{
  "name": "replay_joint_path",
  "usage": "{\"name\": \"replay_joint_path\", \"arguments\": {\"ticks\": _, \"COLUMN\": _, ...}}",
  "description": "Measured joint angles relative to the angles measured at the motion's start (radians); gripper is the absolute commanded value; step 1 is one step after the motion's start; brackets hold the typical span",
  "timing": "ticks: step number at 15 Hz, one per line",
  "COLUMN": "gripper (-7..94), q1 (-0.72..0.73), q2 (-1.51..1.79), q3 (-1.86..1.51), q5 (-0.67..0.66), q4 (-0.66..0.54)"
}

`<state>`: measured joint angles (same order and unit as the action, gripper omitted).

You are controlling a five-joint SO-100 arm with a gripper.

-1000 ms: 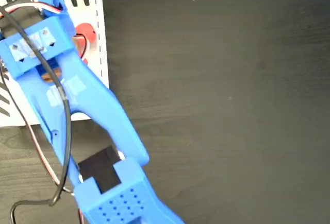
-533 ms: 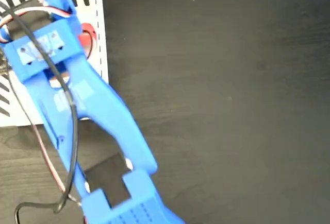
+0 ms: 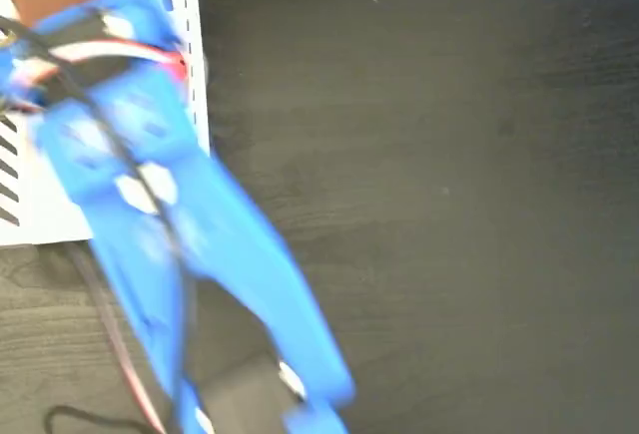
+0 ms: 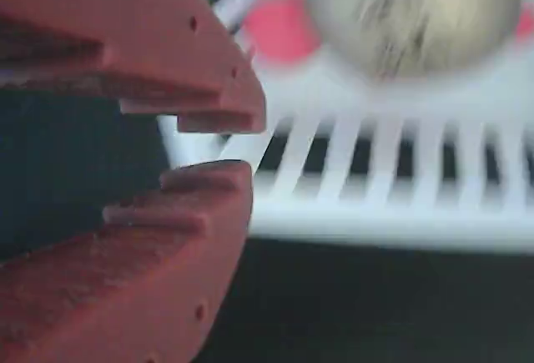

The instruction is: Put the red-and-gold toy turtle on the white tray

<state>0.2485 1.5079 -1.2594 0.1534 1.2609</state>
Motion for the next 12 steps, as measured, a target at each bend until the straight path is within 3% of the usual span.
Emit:
{"name": "replay_joint_path", "arguments": {"ticks": 6, "gripper": 0, "q1": -0.255, "q2": 0.552, "q3": -0.673, "q5": -0.072, "q4": -0.511}}
{"name": "replay_joint_path", "arguments": {"ticks": 8, "gripper": 0, "q1": -0.278, "q2": 0.732, "q3": -0.976, "q5": -0.117, "q4": -0.635}}
{"name": "replay_joint_path", "arguments": {"ticks": 12, "gripper": 0, "q1": -0.282, "q2": 1.103, "q3": -1.439, "q5": -0.133, "q4": -0.627}}
